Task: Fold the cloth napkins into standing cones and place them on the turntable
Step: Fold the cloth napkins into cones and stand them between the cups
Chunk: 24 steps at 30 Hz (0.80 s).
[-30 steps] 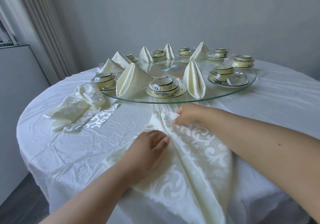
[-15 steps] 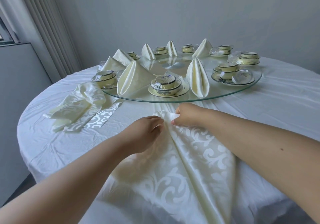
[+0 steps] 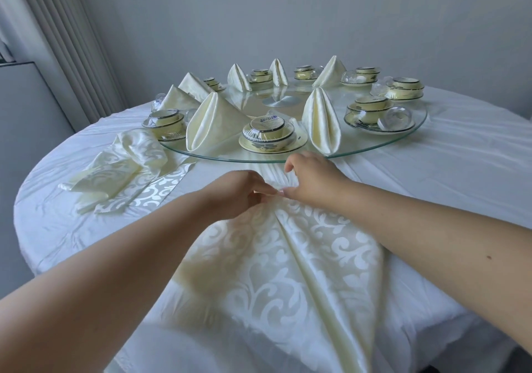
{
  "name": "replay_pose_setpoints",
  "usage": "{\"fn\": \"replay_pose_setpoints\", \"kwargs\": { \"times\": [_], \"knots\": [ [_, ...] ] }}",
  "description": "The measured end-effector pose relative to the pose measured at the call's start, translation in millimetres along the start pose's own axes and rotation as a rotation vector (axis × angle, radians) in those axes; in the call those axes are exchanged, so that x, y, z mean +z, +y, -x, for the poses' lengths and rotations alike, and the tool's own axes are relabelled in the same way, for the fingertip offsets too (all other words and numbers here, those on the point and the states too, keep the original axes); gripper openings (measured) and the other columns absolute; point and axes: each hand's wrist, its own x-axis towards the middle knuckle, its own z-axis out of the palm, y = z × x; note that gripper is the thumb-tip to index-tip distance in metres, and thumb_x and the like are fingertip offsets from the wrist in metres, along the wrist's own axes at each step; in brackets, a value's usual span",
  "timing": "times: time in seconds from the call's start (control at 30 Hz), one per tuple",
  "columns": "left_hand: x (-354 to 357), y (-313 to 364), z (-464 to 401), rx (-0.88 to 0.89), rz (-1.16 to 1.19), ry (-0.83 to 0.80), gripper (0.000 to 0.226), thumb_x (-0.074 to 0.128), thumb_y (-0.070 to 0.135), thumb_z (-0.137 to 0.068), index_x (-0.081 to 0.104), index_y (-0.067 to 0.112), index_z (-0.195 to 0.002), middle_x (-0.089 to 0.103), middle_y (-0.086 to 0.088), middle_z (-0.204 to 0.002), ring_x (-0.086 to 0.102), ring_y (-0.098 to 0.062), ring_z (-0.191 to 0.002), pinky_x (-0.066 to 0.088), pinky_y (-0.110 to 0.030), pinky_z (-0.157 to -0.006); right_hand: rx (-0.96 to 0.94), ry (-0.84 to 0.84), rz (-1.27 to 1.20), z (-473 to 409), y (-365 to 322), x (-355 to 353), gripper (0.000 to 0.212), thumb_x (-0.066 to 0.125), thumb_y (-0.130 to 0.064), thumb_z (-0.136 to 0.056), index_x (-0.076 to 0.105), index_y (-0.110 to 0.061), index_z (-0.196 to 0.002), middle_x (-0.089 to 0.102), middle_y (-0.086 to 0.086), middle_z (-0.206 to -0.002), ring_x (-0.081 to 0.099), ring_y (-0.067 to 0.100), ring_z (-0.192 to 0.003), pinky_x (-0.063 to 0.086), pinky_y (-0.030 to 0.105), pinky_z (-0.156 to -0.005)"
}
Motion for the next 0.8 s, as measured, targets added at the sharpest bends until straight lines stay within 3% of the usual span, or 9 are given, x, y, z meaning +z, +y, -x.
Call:
{"fn": "replay_pose_setpoints", "kwargs": {
  "times": [0.13,0.2,0.27,0.33,0.4,0.5,0.57,0.67,0.8],
  "knots": [
    [3,-3,-8,-0.084,0.101,0.006,0.021,0.07,0.021,-0.086,0.074,0.02,-0.106,0.058,0.009,-0.09,0.055,-0.014,-0.082,0.046,-0.027,-0.086,-0.186,0.002,-0.226,34,0,-15,0.017,0.062,-0.036,-0.089,0.067,-0.021,-0.095,0.061,-0.007,-0.096,0.057,0.011,-0.092,0.046,0.031,-0.085],
    [5,-5,-7,-0.106,0.147,0.021,0.021,0.073,0.023,-0.083,0.074,0.021,-0.104,0.059,0.006,-0.094,0.056,-0.014,-0.081,0.047,-0.029,-0.087,-0.297,-0.195,-0.215,58,-2,-18,0.034,0.05,-0.042,-0.095,0.066,-0.018,-0.114,0.063,-0.005,-0.116,0.054,0.007,-0.108,0.039,0.023,-0.096],
    [8,-5,-6,-0.088,0.133,0.095,0.023,0.077,0.02,-0.079,0.075,0.02,-0.102,0.058,0.004,-0.098,0.055,-0.014,-0.08,0.046,-0.025,-0.083,-0.374,-0.375,-0.088,78,-2,-12,0.064,0.03,-0.058,-0.09,0.048,-0.022,-0.139,0.044,-0.009,-0.145,0.033,0.002,-0.134,0.021,0.015,-0.109],
    [10,-3,-3,-0.039,0.084,0.202,0.022,0.08,0.015,-0.074,0.077,0.017,-0.096,0.06,0.002,-0.098,0.054,-0.015,-0.078,0.04,-0.02,-0.075,-0.384,-0.427,-0.019,87,0,-4,0.076,0.018,-0.067,-0.082,0.03,-0.031,-0.148,0.024,-0.015,-0.155,0.014,-0.003,-0.142,0.01,0.017,-0.115],
    [12,-2,2,0.041,0.058,0.237,0.019,0.079,0.009,-0.075,0.078,0.016,-0.092,0.066,-0.001,-0.096,0.059,-0.016,-0.08,0.043,-0.021,-0.075,-0.373,-0.422,-0.029,87,2,-1,0.076,0.015,-0.069,-0.082,0.026,-0.035,-0.149,0.02,-0.016,-0.156,0.011,-0.003,-0.143,0.009,0.02,-0.116],
    [16,-2,11,0.16,0.04,0.161,0.024,0.063,0.008,-0.082,0.076,0.012,-0.102,0.07,-0.003,-0.104,0.063,-0.015,-0.093,0.042,-0.014,-0.085,-0.378,-0.422,-0.021,85,3,0,0.079,0.011,-0.071,-0.081,0.027,-0.035,-0.149,0.022,-0.016,-0.156,0.011,-0.003,-0.142,0.01,0.022,-0.117],
    [13,1,19,0.048,0.16,0.018,0.034,0.05,0.018,-0.09,0.068,0.014,-0.118,0.062,0.003,-0.124,0.053,-0.005,-0.112,0.029,-0.003,-0.096,-0.386,-0.43,-0.006,86,4,1,0.081,0.009,-0.072,-0.079,0.026,-0.035,-0.149,0.021,-0.016,-0.156,0.011,-0.003,-0.142,0.011,0.024,-0.118],
    [12,-2,28,-0.056,0.317,-0.127,0.051,0.03,0.04,-0.09,0.058,0.025,-0.13,0.049,0.017,-0.136,0.038,0.003,-0.126,0.019,-0.006,-0.106,-0.387,-0.428,-0.035,87,2,-5,0.09,0.004,-0.076,-0.074,0.028,-0.032,-0.149,0.022,-0.015,-0.156,0.012,-0.002,-0.142,0.01,0.022,-0.117],
    [15,-3,28,-0.081,0.393,-0.122,0.055,0.024,0.044,-0.091,0.058,0.027,-0.129,0.05,0.018,-0.136,0.039,0.003,-0.126,0.019,-0.008,-0.107,-0.528,-0.449,-0.059,83,-5,-9,0.099,-0.005,-0.079,-0.071,0.021,-0.027,-0.151,0.017,-0.014,-0.158,0.004,-0.004,-0.143,-0.001,0.015,-0.115]
  ]
}}
